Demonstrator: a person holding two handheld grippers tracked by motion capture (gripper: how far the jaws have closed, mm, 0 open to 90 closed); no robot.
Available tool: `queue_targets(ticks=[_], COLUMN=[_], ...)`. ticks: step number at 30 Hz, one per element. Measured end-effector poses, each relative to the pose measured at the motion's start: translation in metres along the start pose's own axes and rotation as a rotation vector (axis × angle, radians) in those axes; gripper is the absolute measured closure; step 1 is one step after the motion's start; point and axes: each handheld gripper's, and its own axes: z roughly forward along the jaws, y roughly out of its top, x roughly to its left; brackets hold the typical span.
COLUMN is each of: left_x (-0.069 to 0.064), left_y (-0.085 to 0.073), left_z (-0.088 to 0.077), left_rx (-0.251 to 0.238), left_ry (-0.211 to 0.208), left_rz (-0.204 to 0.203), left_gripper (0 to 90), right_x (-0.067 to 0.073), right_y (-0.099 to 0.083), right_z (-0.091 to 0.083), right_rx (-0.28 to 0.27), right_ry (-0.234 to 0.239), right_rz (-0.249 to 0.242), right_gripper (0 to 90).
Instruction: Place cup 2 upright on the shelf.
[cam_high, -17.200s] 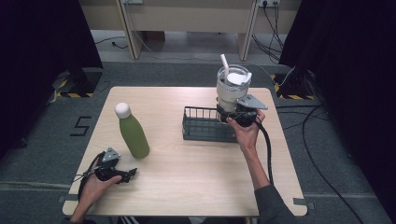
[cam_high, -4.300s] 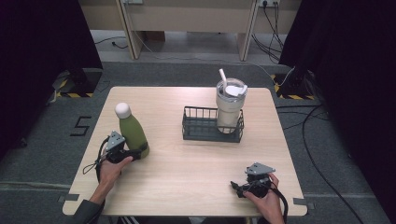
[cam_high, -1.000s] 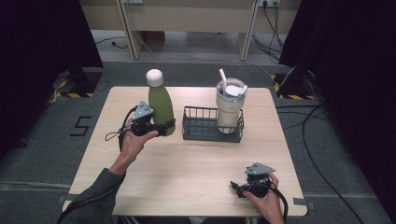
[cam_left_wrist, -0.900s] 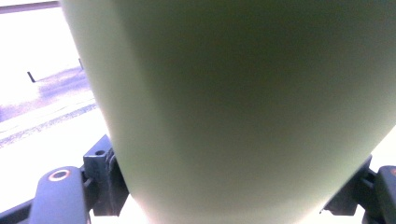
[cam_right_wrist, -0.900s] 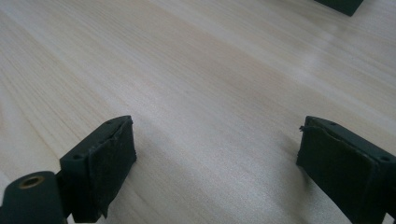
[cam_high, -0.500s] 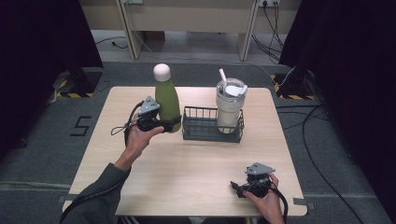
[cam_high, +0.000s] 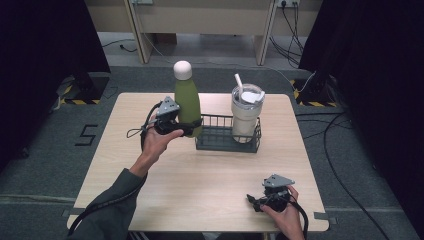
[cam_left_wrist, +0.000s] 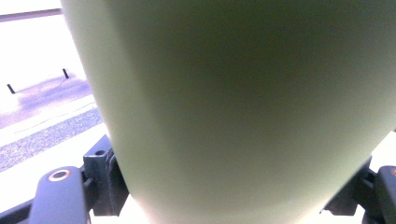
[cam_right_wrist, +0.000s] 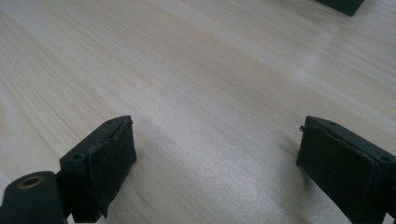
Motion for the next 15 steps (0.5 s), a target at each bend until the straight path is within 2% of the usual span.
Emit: queue_targets(ticks=[15], left_x=[-0.004], left_y=[0.013], left_z=[0.027], left_rx=[0.002], left_ry=[-0.014], left_rz=[-0.015], left_gripper=[20.6], right_x=[0.000], right_y=[0.000], right_z=[0.000], right_rx=[-0.001], right_ry=[0.001], right_rz=[-0.003], right_gripper=[11.2])
